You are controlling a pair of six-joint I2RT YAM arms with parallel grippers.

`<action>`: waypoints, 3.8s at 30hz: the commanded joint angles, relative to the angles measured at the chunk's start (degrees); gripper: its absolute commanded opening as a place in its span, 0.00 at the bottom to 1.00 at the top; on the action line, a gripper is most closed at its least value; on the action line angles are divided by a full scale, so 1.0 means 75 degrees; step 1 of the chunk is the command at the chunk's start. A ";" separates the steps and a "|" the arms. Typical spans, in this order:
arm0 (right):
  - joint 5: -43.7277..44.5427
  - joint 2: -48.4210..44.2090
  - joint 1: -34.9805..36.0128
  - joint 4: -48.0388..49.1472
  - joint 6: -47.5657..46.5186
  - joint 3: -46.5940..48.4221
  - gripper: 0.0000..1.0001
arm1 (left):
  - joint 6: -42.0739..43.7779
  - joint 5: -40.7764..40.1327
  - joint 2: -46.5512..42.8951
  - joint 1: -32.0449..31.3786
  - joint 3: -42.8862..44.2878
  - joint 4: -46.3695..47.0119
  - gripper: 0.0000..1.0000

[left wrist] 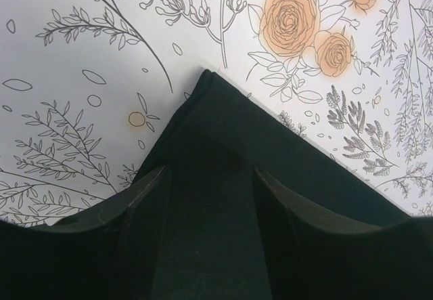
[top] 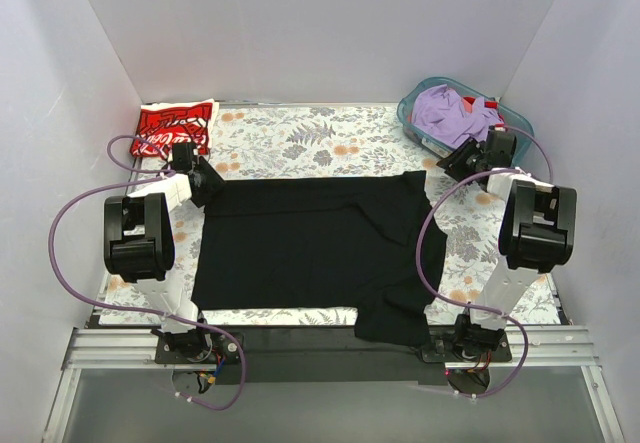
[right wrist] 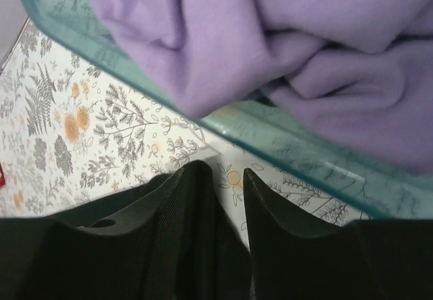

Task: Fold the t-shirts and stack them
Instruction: Fold the tshirt

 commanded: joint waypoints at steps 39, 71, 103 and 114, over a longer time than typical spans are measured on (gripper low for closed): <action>-0.1505 0.0545 0.0862 -0.1411 -0.3673 0.0078 0.34 | 0.0424 -0.1444 0.0112 0.0113 -0.0238 -0.0936 0.53; 0.0806 -0.0052 0.0498 -0.1997 -0.2865 0.0874 0.30 | 0.0518 -0.1304 0.0147 0.0183 -0.0109 -0.0878 0.56; 0.1835 -0.1143 0.5444 -0.2630 -0.5010 -0.0028 0.31 | 0.0073 -0.0343 -0.3660 -0.0250 -0.1561 -0.0514 0.65; 0.2383 -0.0486 0.5456 -0.2852 -0.5197 0.0323 0.24 | 0.0331 -0.0636 -0.4295 -0.0918 -0.2523 -0.0491 0.65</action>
